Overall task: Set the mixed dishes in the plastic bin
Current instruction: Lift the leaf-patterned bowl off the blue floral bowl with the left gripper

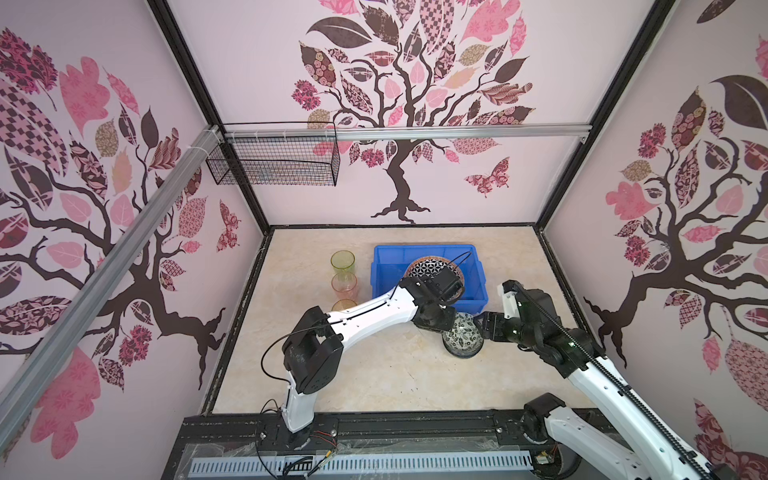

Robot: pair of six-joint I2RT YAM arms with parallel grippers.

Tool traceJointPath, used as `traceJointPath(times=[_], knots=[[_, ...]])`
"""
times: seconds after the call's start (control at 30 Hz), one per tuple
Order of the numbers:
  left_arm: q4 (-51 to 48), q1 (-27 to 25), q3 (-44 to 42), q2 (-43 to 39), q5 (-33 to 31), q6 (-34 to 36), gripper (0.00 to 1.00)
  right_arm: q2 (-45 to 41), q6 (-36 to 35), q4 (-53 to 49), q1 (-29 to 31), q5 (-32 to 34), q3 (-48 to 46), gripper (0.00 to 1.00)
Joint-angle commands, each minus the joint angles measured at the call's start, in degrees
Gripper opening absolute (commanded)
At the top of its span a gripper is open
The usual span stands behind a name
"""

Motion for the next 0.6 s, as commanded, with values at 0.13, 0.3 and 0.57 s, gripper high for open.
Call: traceJointPath(times=[0.13, 0.3, 0.57], knots=[[1.18, 2.35, -0.22, -5.27, -1.36, 1.13, 0.00, -0.04, 0.99, 0.40, -0.20, -0.98, 1.49, 0.73], [1.10, 4.16, -0.61, -7.07, -2.56, 1.47, 0.00, 0.06, 1.23, 0.50, -0.17, -1.23, 1.66, 0.73], [-1.10, 6.85, 1.28, -7.81, -6.39, 3.31, 0.00, 0.15, 1.51, 1.61, -0.15, -2.59, 1.49, 0.73]])
